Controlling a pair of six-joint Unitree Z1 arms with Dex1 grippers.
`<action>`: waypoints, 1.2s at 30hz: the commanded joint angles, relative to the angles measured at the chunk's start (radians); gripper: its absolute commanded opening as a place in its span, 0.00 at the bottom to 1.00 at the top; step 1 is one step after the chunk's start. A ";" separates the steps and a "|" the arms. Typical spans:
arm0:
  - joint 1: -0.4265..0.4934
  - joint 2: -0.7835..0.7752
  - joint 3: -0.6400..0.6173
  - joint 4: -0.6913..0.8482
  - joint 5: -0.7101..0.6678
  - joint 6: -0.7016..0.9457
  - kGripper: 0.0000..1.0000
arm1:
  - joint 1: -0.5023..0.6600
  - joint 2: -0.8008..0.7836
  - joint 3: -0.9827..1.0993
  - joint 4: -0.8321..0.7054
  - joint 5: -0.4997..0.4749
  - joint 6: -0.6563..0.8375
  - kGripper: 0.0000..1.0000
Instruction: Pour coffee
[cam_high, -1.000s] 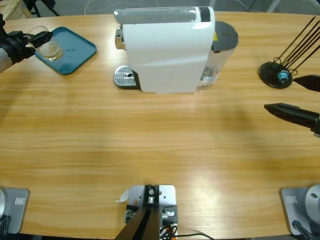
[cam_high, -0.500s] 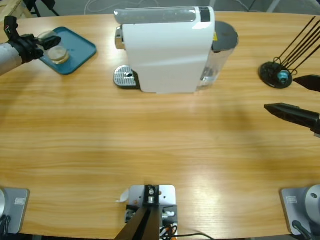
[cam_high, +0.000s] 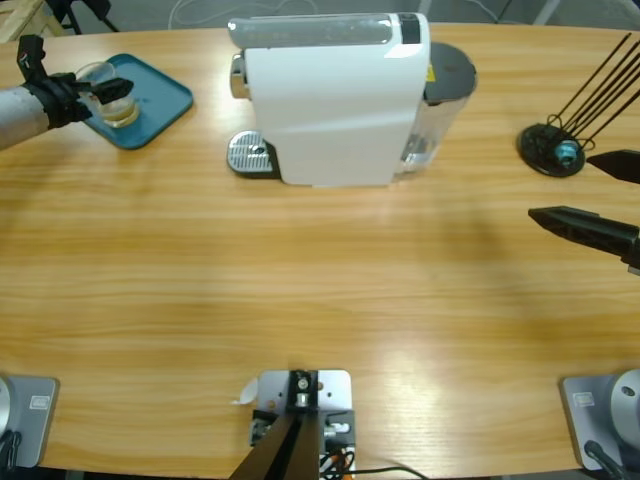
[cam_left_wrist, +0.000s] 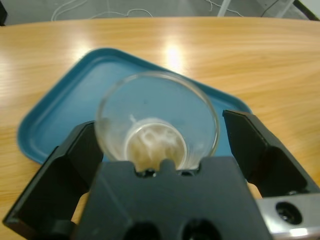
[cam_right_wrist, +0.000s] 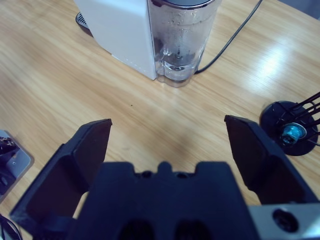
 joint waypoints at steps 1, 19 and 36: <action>0.011 -0.165 -0.042 0.207 0.087 0.014 1.00 | 0.013 -0.006 0.040 -0.006 -0.010 0.008 1.00; -0.553 -0.883 -0.142 1.096 0.084 0.021 1.00 | 0.013 0.012 0.038 -0.008 -0.003 0.004 1.00; -0.661 -0.939 0.065 1.039 0.055 0.044 1.00 | 0.013 0.059 0.037 -0.021 0.008 -0.002 1.00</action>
